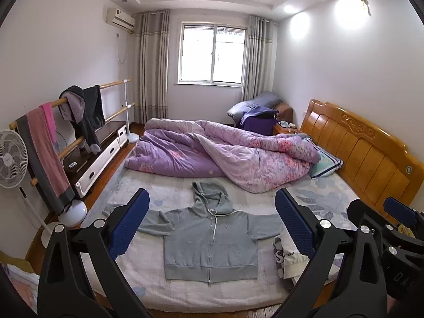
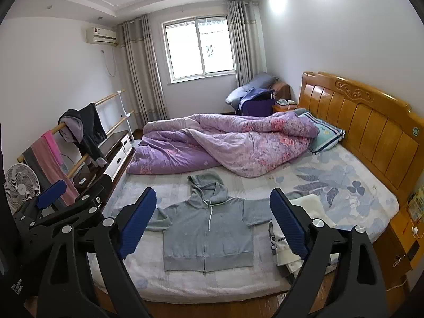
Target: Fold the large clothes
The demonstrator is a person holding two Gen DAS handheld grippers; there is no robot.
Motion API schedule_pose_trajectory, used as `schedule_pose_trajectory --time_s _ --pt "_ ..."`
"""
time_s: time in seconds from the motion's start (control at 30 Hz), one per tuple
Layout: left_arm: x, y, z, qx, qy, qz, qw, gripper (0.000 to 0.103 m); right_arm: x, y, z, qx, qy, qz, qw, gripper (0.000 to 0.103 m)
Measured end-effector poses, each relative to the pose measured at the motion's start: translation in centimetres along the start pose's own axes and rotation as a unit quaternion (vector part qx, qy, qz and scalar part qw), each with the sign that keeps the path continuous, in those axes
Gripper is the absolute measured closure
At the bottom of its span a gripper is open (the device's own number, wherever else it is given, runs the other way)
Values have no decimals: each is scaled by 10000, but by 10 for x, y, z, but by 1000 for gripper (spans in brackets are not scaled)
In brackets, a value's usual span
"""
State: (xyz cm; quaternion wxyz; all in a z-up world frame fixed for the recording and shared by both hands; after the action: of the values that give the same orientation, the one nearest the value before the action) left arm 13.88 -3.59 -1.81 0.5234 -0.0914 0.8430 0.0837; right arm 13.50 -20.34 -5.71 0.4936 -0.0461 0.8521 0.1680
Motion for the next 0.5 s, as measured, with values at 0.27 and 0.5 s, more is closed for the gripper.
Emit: schedule_pose_trajectory --time_s 0.27,0.5 --pt "-9 2 -22 -105 -120 25 9999 5 -4 1 -19 -128 -73 -81 9999 15" --pt "-15 3 -31 -191 -223 119 9995 5 -7 0 -23 -203 -114 -56 9997 15"
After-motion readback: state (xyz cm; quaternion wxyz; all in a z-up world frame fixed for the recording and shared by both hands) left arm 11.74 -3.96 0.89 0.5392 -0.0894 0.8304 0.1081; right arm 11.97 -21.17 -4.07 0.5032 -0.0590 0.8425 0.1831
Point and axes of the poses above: each gripper's, at about its wrist camera, not at the fingertips, and z roughly the way its jaws point, y to its left, x to its underside, the point moved 6 cm from there along z, roughly the way its jaws point, and after that the axes turned 12 degrees about -x, right-handed, at the moved point
